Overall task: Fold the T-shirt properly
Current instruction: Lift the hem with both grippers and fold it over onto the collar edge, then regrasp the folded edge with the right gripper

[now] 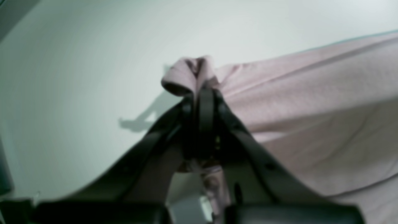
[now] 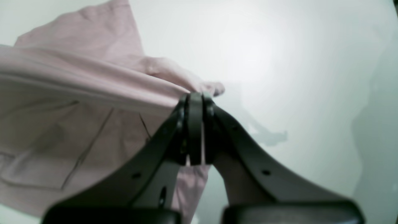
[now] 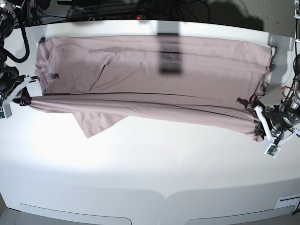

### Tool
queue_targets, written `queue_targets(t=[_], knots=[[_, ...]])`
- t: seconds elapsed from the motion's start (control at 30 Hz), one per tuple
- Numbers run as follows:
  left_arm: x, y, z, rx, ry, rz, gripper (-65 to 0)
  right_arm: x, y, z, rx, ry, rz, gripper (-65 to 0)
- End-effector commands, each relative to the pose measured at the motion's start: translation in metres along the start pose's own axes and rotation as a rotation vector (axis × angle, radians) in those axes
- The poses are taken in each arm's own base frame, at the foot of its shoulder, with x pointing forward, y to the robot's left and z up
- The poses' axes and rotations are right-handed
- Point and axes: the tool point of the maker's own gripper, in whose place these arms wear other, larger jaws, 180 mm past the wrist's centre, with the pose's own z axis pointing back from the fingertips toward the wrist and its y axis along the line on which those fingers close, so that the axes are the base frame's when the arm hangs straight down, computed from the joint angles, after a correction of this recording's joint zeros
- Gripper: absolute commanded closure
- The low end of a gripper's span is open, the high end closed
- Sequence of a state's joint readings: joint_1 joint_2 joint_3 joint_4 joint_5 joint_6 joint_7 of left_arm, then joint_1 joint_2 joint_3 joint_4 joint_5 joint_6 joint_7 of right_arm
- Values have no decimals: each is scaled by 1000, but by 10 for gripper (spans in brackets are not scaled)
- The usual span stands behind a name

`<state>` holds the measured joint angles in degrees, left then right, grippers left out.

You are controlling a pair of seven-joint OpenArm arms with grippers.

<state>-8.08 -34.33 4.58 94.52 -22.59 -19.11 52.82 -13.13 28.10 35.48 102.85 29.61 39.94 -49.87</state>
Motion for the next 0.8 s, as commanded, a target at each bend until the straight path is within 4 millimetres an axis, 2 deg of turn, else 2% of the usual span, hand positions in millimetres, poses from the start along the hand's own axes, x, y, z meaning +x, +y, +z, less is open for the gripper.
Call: queue_targets(t=[0.0,0.3,0.57,0.77], knots=[[15,14,10,42,-31,-20,0,14,-8,8,-16,-44,17,0],[10,19,24,72,18,-56,0,1,-6,12,-5,-21,-2,0],[-23,14,20,112,41,-124,0,-3,0,17,1,-12,20,0],[-30,1,18,82,-7,-127,0,0,1,19,0,-10,32,0]])
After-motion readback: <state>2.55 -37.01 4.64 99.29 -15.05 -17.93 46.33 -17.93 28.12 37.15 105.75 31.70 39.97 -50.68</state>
